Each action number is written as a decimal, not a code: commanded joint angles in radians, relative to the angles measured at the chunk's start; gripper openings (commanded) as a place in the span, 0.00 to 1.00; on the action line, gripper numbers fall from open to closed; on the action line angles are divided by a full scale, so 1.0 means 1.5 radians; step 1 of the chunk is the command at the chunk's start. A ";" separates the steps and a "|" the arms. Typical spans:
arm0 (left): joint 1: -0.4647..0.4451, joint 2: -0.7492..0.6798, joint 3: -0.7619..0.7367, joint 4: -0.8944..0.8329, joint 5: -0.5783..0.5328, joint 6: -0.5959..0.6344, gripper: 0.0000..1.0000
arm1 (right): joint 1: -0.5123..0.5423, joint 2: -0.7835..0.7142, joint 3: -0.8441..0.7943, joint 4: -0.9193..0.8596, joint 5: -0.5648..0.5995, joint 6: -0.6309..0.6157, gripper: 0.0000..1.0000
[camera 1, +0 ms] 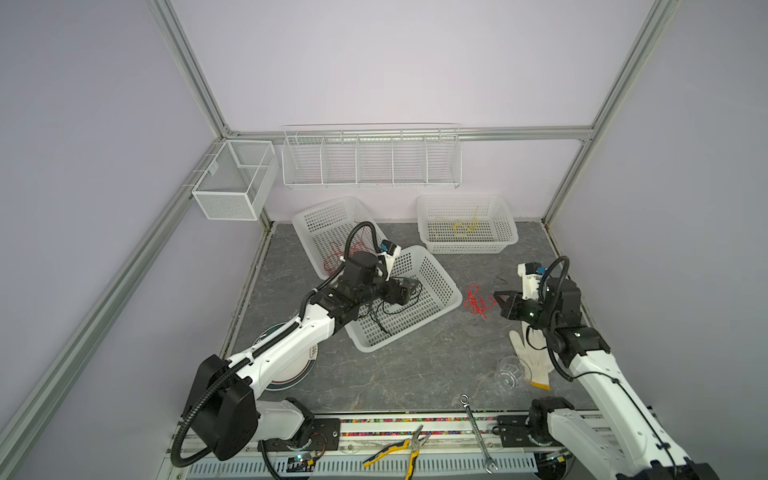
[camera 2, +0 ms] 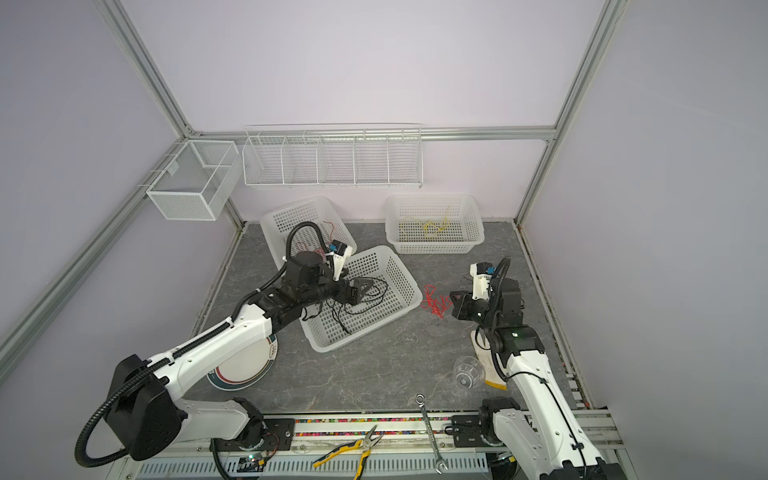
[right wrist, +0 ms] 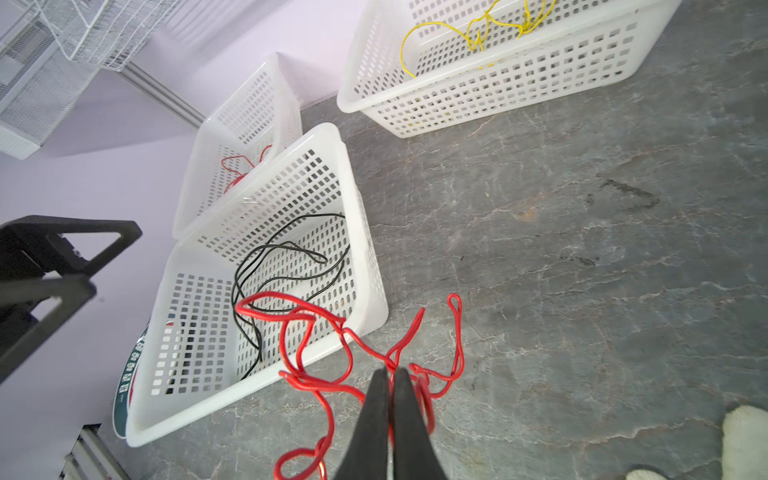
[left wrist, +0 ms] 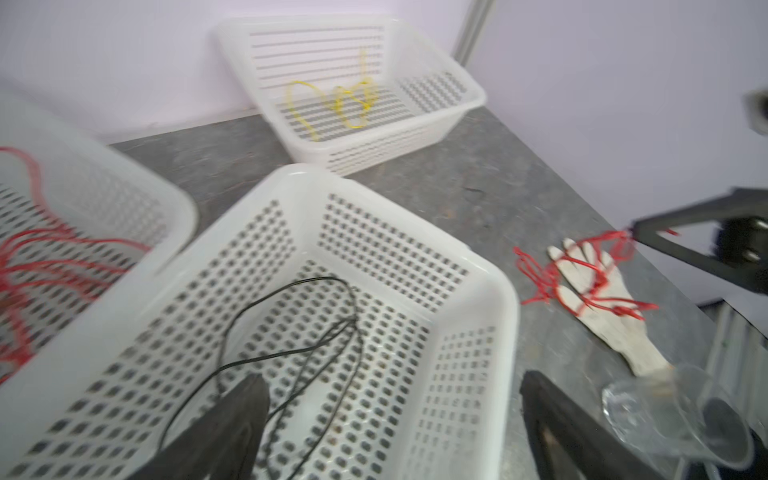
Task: Untangle the cables
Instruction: 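Move the left gripper back and grasp the red cable below the right gripper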
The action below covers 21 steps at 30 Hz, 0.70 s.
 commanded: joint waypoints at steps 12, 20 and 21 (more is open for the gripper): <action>-0.119 0.101 0.056 0.092 0.050 0.061 0.75 | 0.007 0.034 0.007 0.029 -0.162 -0.029 0.07; -0.121 0.146 0.077 0.153 0.070 0.048 0.66 | 0.011 0.037 0.011 0.025 -0.170 -0.038 0.07; -0.121 0.150 0.080 0.157 0.078 0.046 0.65 | 0.011 0.038 0.011 0.023 -0.170 -0.038 0.07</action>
